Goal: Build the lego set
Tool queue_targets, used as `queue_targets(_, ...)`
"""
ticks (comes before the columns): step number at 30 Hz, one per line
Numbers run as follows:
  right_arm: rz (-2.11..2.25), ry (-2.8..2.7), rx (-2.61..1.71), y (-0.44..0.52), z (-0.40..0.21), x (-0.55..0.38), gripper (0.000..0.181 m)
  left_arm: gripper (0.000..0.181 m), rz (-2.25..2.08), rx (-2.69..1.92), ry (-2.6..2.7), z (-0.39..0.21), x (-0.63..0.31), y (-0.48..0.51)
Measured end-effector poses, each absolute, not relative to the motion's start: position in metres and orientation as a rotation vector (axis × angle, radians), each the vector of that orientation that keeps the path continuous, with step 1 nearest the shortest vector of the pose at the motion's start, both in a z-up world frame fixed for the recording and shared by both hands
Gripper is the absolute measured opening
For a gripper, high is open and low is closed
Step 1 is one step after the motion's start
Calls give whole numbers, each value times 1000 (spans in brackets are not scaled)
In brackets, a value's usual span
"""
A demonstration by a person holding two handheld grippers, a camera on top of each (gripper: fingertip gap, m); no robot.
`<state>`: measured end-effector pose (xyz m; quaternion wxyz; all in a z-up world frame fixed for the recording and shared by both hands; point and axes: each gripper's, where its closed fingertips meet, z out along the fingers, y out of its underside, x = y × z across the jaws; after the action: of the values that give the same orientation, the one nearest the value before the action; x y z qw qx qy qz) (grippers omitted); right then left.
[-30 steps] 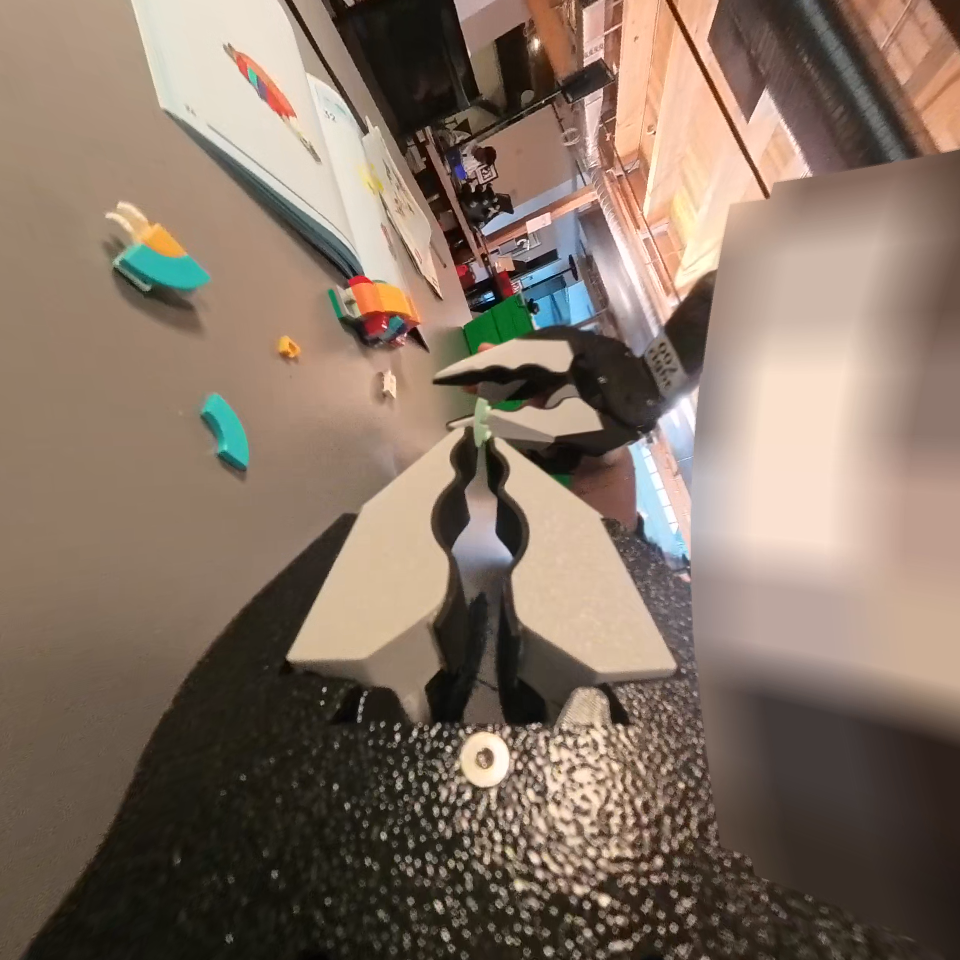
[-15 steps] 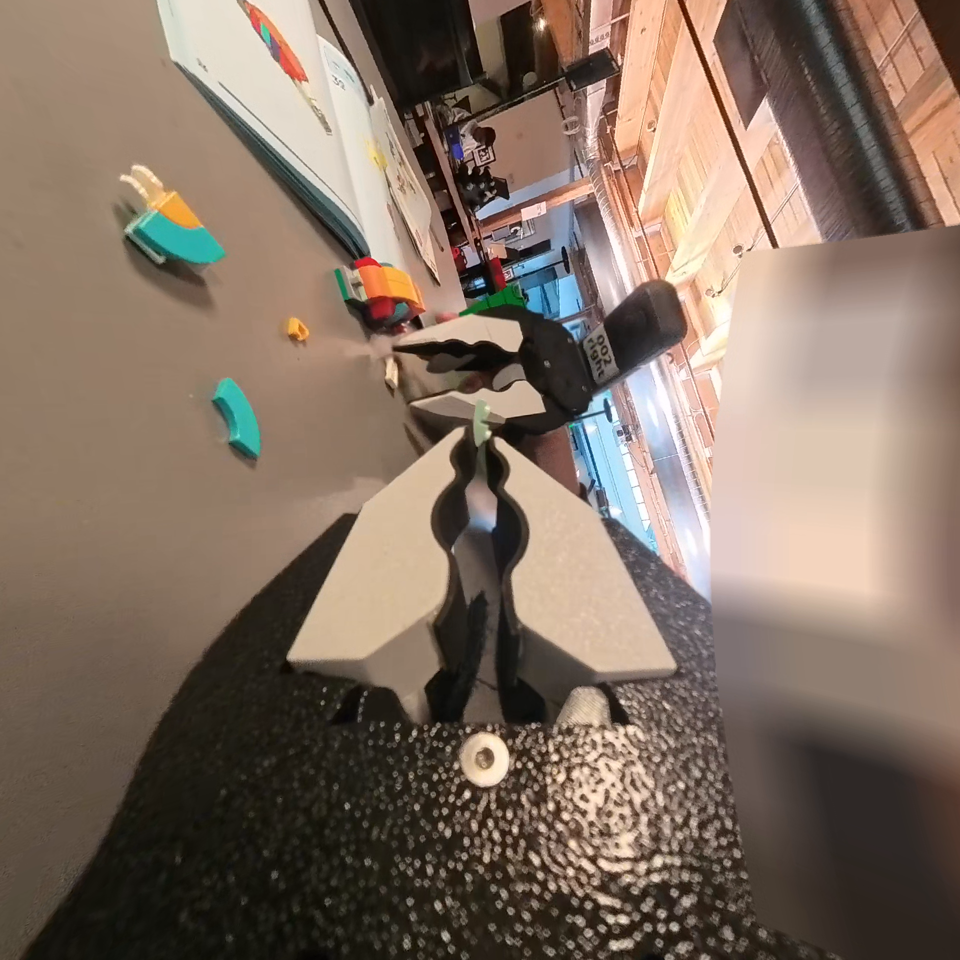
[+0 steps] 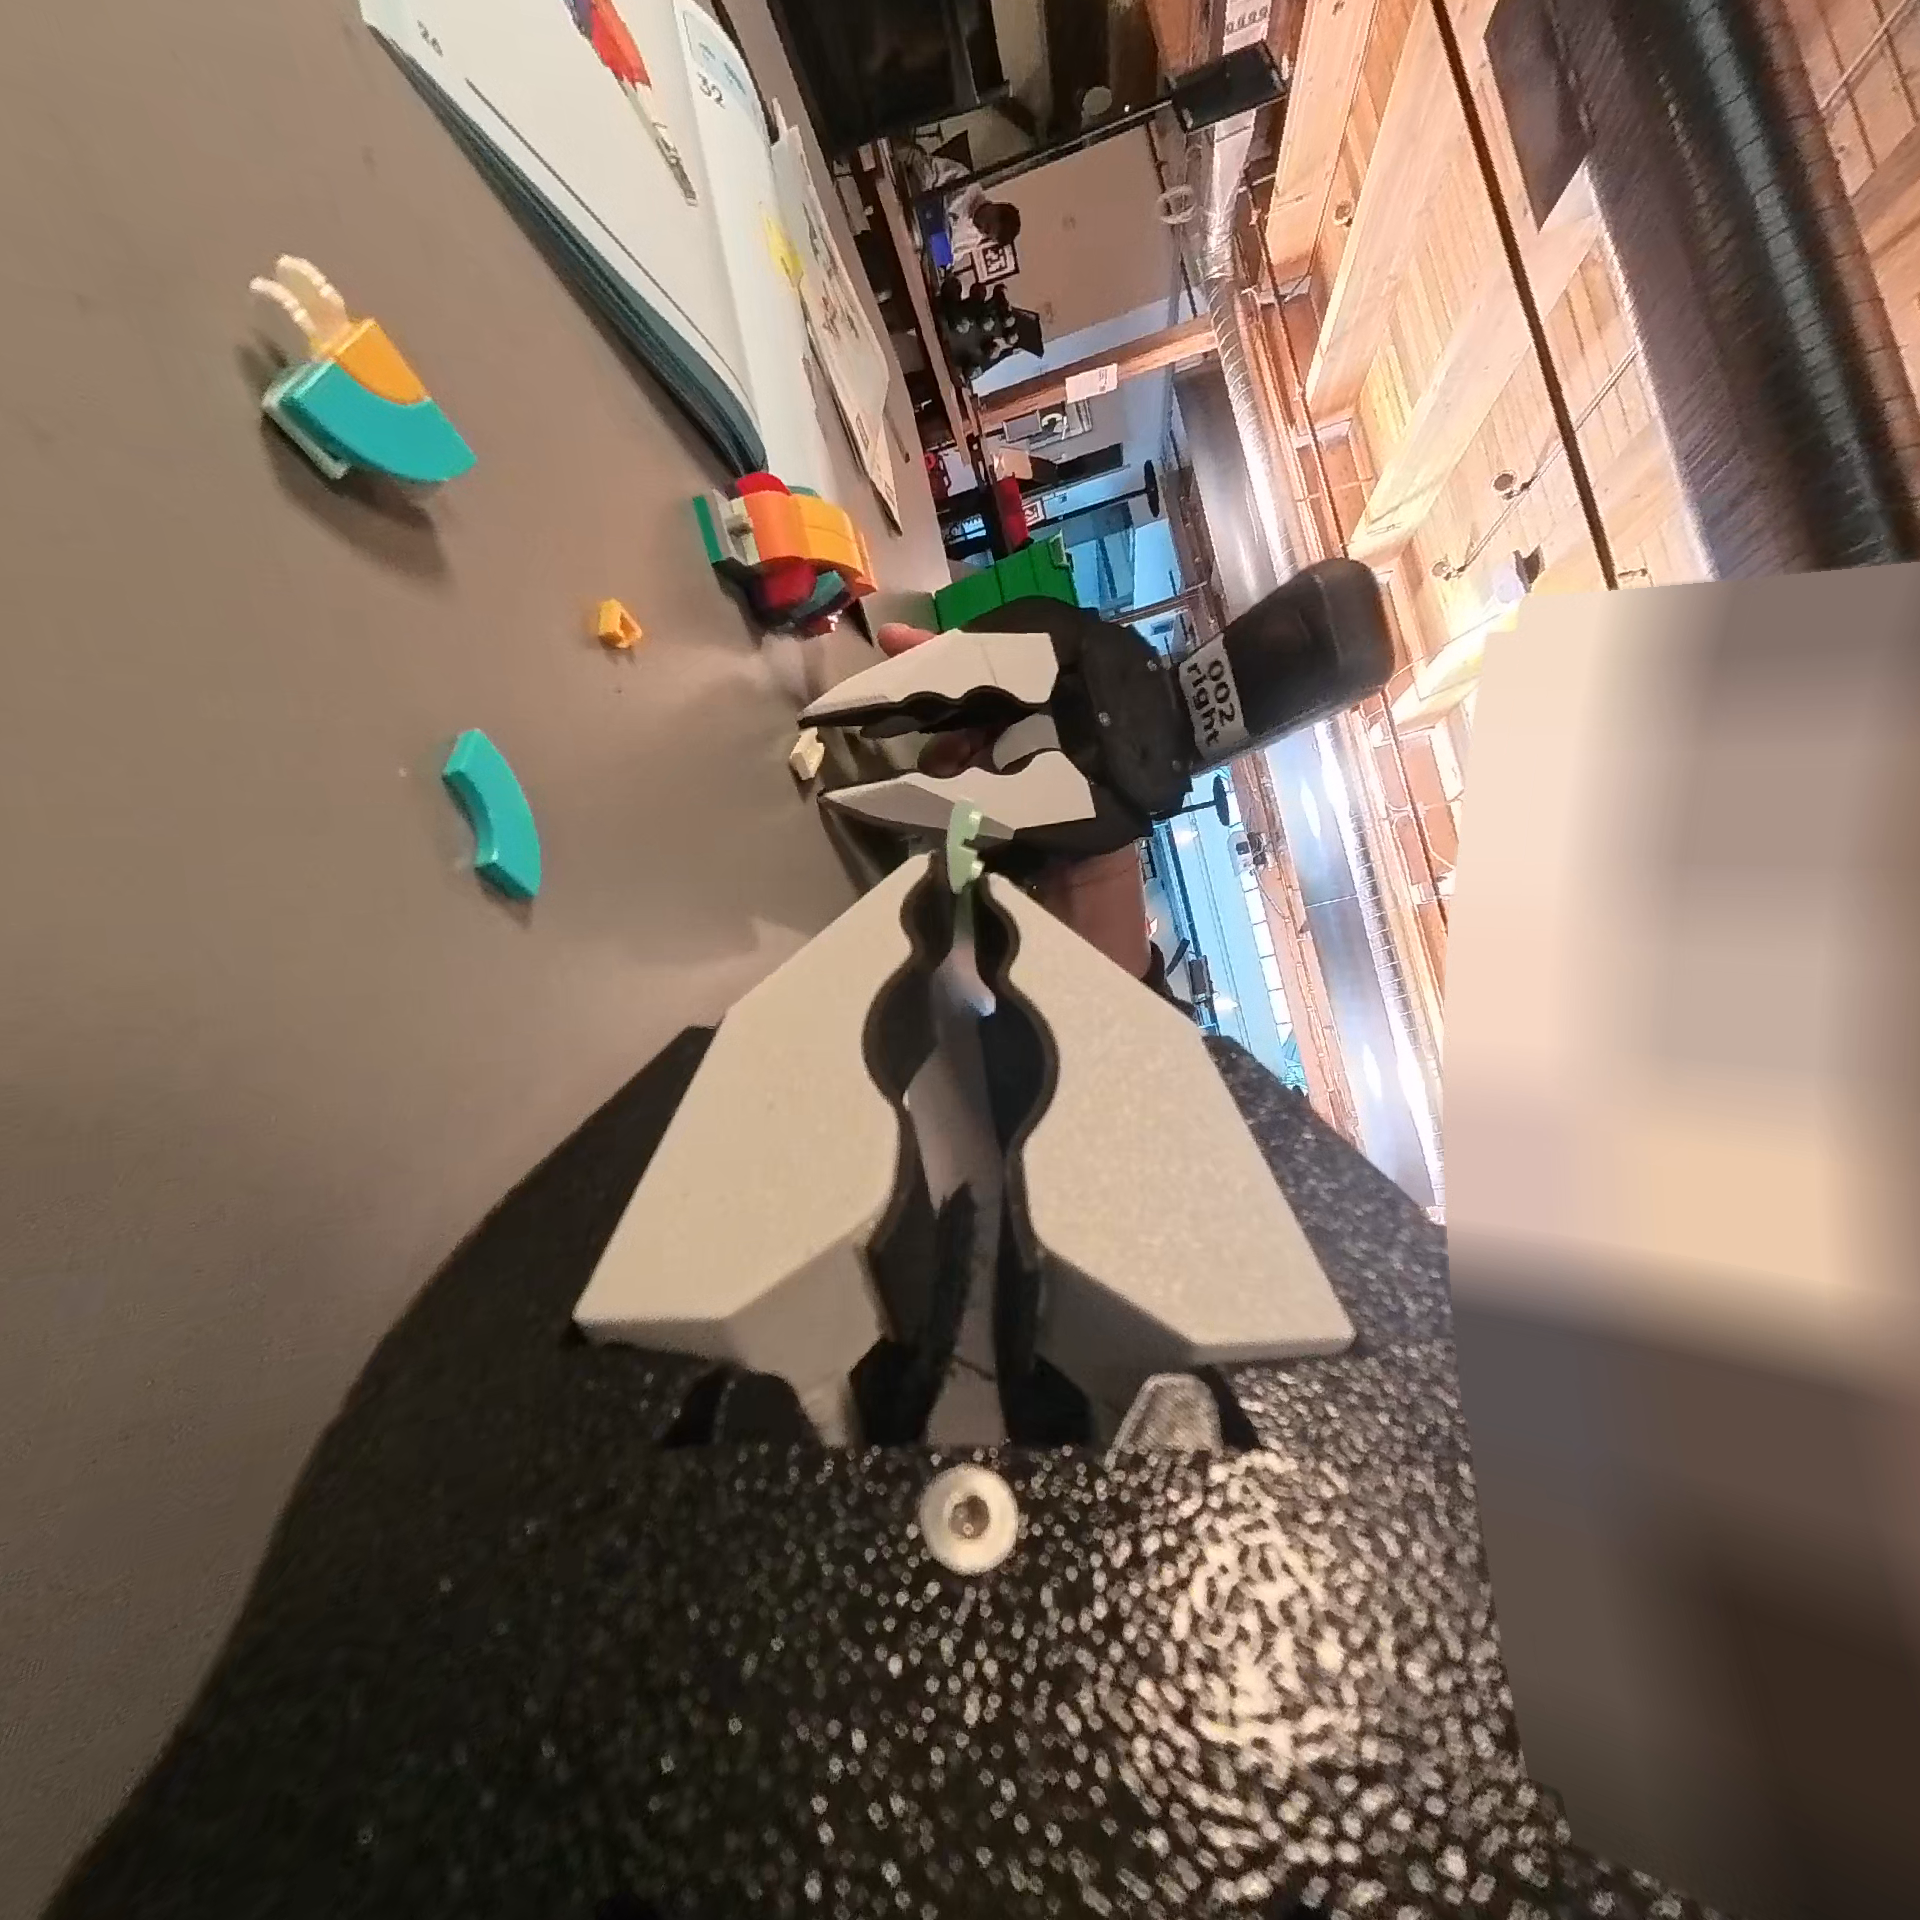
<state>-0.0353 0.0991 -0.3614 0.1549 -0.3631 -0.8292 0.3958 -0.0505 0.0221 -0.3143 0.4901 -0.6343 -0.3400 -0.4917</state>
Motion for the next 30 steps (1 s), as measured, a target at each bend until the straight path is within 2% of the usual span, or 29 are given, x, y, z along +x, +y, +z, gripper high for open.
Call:
queue_targets(8, 1129, -2398, -988, 99, -362, -38, 16, 2, -1194, -1567, -830, -318, -48, 23)
queue_targets(11, 1120, -2403, -965, 97, -362, -37, 8, 2, -1204, -1585, -827, -320, -45, 24)
queue_targets(17, 1039, -2364, -873, 94, -360, -40, 6, 1, -1200, -1609, -859, -325, -46, 25)
queue_targets(21, 819, -2050, -505, 75, -318, -58, 5, 1, -1320, -1508, -959, -319, -46, 26)
queue_targets(25, 325, -1674, 45, 49, -273, -56, 6, 1, -1505, -1322, -1063, -303, -41, 26)
queue_targets(30, -154, -1226, 591, 15, -250, -40, 6, 1, -1704, -1072, -1166, -279, -36, 24)
